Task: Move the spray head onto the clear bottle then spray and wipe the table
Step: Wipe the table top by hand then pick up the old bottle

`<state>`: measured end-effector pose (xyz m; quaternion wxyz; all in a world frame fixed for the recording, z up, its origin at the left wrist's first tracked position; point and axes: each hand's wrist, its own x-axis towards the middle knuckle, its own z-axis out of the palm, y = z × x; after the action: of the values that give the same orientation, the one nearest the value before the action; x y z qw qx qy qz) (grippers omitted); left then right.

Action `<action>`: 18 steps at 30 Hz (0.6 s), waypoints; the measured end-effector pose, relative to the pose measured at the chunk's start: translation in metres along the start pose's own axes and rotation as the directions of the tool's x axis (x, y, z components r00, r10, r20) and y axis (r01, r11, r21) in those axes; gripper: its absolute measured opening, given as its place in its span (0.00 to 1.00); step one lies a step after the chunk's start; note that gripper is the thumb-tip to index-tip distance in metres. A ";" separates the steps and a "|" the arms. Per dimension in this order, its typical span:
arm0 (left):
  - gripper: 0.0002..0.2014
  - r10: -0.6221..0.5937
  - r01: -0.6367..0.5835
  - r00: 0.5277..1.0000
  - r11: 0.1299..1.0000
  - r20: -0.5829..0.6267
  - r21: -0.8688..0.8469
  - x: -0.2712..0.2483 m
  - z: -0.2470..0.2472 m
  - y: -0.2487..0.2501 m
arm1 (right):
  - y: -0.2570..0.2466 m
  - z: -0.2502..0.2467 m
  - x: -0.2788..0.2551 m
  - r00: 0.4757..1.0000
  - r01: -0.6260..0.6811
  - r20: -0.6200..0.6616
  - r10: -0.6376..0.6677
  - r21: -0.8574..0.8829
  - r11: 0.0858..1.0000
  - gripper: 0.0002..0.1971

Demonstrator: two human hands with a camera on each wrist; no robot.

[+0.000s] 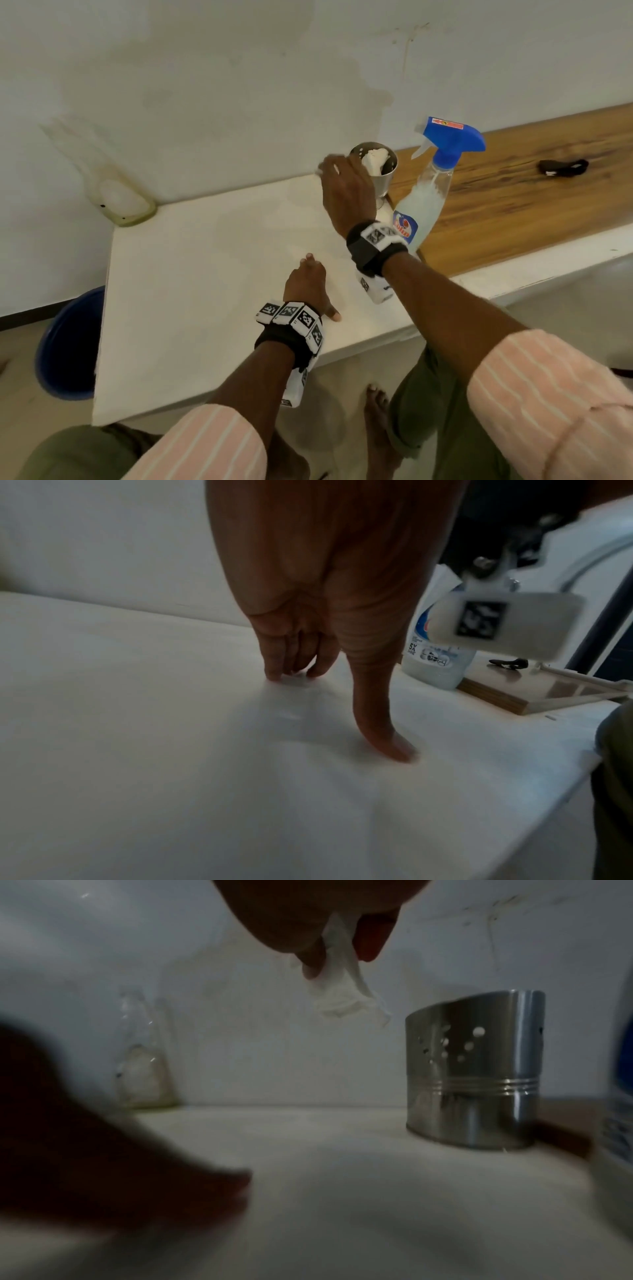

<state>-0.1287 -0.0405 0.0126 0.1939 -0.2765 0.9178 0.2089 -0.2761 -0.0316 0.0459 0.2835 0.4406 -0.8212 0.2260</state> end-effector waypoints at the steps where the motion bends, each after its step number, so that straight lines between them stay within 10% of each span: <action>1: 0.59 0.016 -0.016 1.000 0.999 0.002 -0.029 -0.004 0.002 -0.003 | -0.006 -0.006 -0.021 0.992 0.023 0.126 -0.025 0.015 1.000 0.07; 4: 0.60 0.069 -0.071 0.997 0.993 -0.025 -0.091 -0.017 0.009 -0.013 | -0.018 -0.028 -0.084 0.774 -0.114 0.622 0.123 -0.054 0.992 0.13; 6: 0.61 0.086 -0.091 0.995 0.991 -0.054 -0.098 -0.027 0.016 -0.018 | -0.019 -0.039 -0.109 0.682 -0.239 0.689 0.244 -0.105 0.965 0.17; 10: 0.66 0.084 -0.085 0.996 0.995 -0.028 -0.044 -0.049 0.027 -0.020 | -0.020 -0.036 -0.114 0.656 -0.412 0.696 0.292 0.006 0.911 0.27; 14: 0.70 0.078 -0.077 0.997 0.996 0.011 -0.040 -0.053 0.032 -0.017 | -0.023 -0.016 -0.124 0.495 -0.460 0.825 0.271 -0.016 0.888 0.36; 18: 0.71 0.052 -0.052 0.998 0.998 0.024 -0.026 -0.053 0.033 -0.015 | -0.011 -0.017 -0.160 0.566 -0.295 0.798 0.208 -0.040 0.955 0.41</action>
<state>-0.0713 -0.0133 0.0052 0.1960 -0.2524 0.9195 0.2289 -0.1897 0.0689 -0.0464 -0.1678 0.3864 -0.9029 0.0849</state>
